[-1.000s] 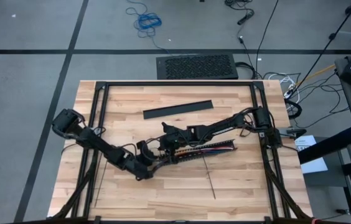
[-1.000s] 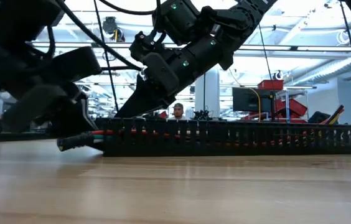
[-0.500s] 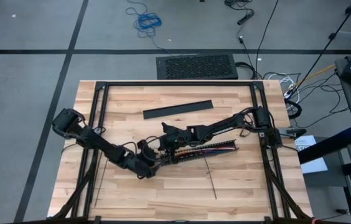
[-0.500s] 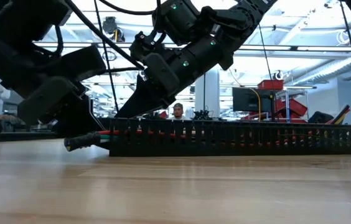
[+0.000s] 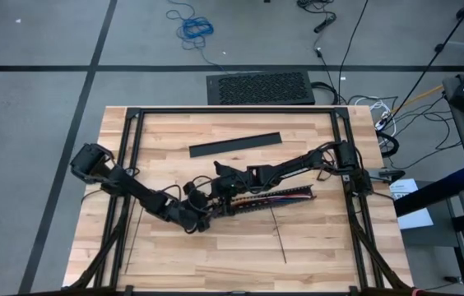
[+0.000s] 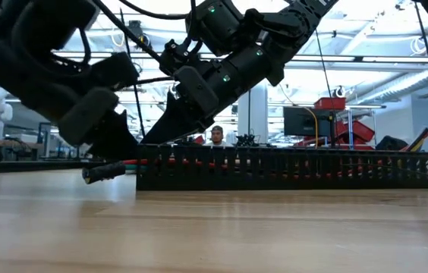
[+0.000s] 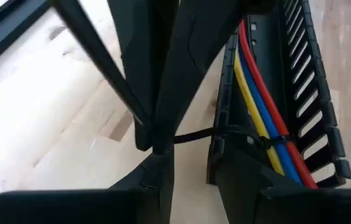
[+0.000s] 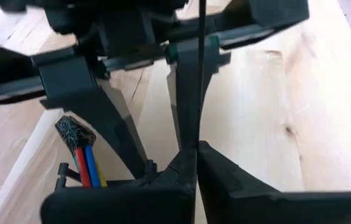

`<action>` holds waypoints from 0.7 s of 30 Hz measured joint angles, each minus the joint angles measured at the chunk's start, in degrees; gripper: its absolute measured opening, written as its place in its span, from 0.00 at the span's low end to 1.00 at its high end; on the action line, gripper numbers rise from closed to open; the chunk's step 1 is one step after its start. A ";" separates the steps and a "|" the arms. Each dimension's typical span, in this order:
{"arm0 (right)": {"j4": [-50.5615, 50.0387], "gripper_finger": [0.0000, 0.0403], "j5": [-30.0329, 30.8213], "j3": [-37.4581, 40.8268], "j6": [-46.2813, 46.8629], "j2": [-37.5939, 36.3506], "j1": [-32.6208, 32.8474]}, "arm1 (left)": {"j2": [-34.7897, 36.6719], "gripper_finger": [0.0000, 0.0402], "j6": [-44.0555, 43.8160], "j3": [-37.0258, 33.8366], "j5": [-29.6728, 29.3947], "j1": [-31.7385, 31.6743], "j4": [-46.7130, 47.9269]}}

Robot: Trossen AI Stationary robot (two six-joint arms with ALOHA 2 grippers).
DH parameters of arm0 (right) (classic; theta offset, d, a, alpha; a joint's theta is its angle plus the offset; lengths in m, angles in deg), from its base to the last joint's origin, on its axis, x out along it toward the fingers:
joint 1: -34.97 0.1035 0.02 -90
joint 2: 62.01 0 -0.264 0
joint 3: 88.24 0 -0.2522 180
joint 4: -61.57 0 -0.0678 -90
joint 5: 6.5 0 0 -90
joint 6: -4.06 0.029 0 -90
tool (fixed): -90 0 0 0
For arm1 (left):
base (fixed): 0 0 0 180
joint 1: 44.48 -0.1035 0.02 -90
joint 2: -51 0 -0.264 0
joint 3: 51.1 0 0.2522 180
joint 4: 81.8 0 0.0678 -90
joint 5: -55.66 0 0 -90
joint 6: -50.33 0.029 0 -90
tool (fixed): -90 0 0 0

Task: Ziptie cables
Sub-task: Put the ziptied cables into the black cable duct

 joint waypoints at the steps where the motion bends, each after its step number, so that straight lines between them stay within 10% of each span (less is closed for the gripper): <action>1: 0.00 0.00 -0.03 0.00 0.00 0.00 0.00 | -0.65 0.25 0.17 0.00 0.59 -0.09 -0.62; 8: -0.25 0.00 -0.52 0.00 0.29 0.00 0.02 | -4.98 0.03 5.08 0.00 1.38 -0.04 -7.65; 21: -1.38 0.00 -0.21 0.00 3.44 0.02 0.31 | -10.29 0.01 14.92 0.49 -1.91 0.12 -11.10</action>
